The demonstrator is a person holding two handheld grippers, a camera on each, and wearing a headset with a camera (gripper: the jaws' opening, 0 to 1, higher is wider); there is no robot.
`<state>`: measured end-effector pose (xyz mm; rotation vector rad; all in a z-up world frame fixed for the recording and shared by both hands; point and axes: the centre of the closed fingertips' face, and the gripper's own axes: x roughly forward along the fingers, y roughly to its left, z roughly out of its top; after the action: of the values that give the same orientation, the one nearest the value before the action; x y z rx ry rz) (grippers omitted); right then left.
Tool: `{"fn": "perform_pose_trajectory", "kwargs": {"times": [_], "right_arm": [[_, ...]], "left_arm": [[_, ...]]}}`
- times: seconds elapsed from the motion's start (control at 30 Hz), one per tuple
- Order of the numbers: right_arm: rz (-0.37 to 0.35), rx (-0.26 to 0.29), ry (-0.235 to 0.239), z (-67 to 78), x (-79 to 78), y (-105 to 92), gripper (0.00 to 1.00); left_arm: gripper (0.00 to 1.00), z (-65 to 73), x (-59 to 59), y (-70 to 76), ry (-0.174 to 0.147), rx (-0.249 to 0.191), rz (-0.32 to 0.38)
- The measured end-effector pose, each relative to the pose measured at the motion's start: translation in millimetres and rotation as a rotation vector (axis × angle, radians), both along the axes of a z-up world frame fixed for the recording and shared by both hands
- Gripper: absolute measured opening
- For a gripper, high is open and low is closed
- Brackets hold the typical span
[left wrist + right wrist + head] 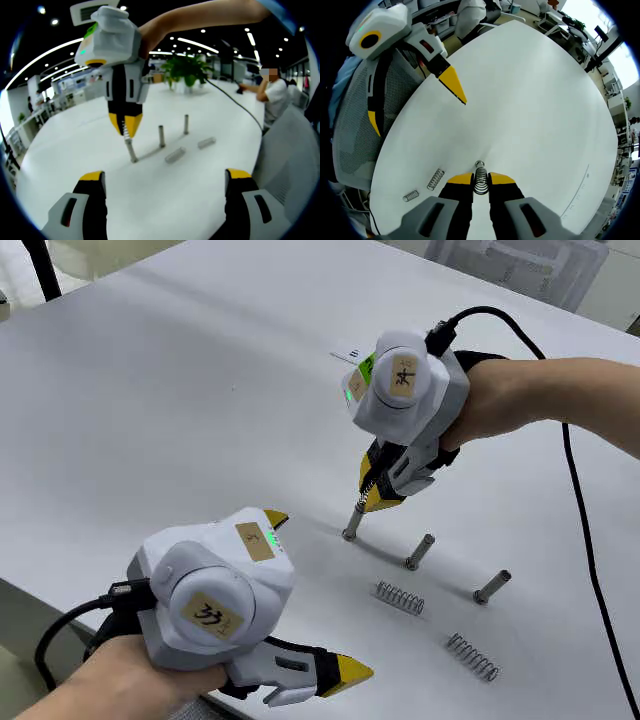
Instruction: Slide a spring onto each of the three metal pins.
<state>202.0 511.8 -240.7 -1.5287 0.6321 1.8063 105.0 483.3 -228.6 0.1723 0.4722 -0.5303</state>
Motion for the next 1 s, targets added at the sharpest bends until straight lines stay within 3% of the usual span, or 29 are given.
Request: {"fn": "perform_pose_trajectory", "kwargs": {"times": [0.47, 1.0], "right_arm": [[0.024, -0.019, -0.021, -10.7, -11.8, 3.8, 0.13], [0.003, -0.049, -0.023, -36.1, -8.0, 0.1, 0.13]], "left_arm": [[1.00, -2.5, -2.2, -2.7, 0.014, 0.003, -0.015], [0.98, -2.5, -2.3, -3.2, 0.016, -0.002, -0.014]]}}
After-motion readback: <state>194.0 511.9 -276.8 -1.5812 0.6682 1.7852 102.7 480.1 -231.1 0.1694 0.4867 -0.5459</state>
